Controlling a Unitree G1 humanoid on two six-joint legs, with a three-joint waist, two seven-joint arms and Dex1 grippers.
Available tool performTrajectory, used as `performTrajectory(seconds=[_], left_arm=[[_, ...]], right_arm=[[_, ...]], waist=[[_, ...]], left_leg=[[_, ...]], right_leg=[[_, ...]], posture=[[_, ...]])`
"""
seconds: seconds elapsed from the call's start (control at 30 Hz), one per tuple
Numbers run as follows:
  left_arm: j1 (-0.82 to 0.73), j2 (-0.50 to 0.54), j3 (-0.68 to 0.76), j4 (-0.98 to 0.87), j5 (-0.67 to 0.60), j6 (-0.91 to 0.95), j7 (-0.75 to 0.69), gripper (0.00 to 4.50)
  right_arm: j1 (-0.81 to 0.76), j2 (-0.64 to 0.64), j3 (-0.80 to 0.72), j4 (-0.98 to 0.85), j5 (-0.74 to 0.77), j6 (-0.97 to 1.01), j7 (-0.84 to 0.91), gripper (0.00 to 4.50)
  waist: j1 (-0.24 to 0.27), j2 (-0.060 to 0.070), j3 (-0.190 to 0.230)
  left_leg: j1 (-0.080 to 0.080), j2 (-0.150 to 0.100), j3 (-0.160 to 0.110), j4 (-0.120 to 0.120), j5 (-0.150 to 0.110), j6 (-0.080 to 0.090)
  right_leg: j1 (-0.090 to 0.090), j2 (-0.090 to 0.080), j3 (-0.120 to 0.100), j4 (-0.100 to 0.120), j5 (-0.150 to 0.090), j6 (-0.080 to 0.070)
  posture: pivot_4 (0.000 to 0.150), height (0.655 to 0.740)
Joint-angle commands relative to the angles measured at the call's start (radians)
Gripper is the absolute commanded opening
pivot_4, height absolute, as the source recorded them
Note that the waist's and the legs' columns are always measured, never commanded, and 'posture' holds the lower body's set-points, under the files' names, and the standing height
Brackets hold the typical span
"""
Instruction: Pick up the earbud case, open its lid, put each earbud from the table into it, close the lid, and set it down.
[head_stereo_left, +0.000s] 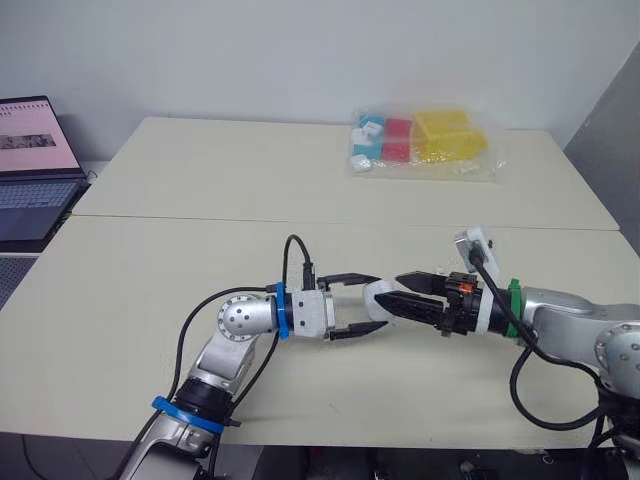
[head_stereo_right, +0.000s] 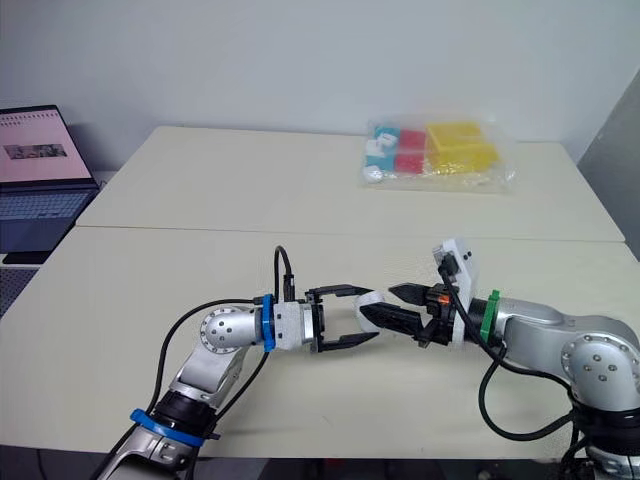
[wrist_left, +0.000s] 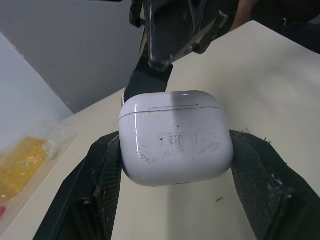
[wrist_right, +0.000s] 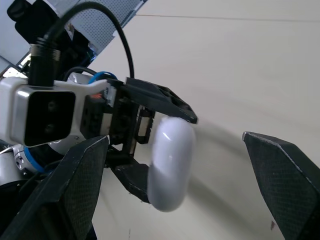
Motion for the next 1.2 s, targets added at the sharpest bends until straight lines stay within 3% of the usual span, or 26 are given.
performTrajectory(seconds=[0.03,0.47,0.57,0.8,0.87,1.2], left_arm=[[-0.024,-0.002,-0.005,0.014,-0.01,-0.04,0.001,2.8],[-0.024,0.0,-0.008,0.048,-0.018,-0.079,0.004,2.8],[-0.021,0.001,-0.01,0.048,-0.017,-0.078,0.002,2.8],[-0.023,-0.003,-0.006,0.063,-0.018,-0.089,0.008,2.8],[-0.023,-0.004,-0.007,0.062,-0.021,-0.091,0.009,2.8],[-0.034,-0.007,-0.005,0.078,-0.02,-0.07,0.014,2.8]], right_arm=[[-0.025,-0.025,0.028,0.008,0.074,0.029,0.0,4.5],[-0.064,-0.043,0.08,0.055,0.105,0.039,0.014,4.5],[-0.075,-0.032,0.093,0.06,0.076,0.037,0.031,3.88],[-0.087,-0.029,0.109,0.079,0.074,0.052,0.049,1.29],[-0.09,-0.029,0.109,0.082,0.073,0.053,0.053,0.75],[-0.101,-0.008,0.116,0.092,0.023,0.049,0.074,0.76]], waist=[[-0.001,0.0,0.0],[-0.001,0.0,0.0],[-0.001,0.0,0.0],[-0.001,0.0,0.0],[-0.001,0.0,0.0],[-0.001,0.0,0.0]], left_leg=[[0.0,0.0,0.0,0.0,0.0,0.0],[-0.001,0.0,0.0,0.0,0.0,0.0],[-0.001,0.0,0.0,0.0,0.0,0.0],[-0.001,0.001,0.0,0.0,0.0,0.0],[-0.002,0.001,0.0,0.0,0.0,0.0],[-0.002,0.001,0.0,0.0,0.0,0.0]], right_leg=[[0.0,0.0,0.0,0.0,0.0,0.0],[0.0,0.001,0.0,0.0,0.0,0.0],[-0.001,0.001,-0.001,-0.001,0.0,0.0],[-0.001,0.001,-0.001,0.0,0.0,0.0],[-0.002,0.001,0.0,0.0,0.0,0.0],[-0.002,0.001,-0.001,0.0,0.0,0.0]], posture=[[0.15,0.7354],[0.15,0.7354],[0.15,0.7354],[0.15,0.7354],[0.15,0.7354],[0.15,0.7354]])
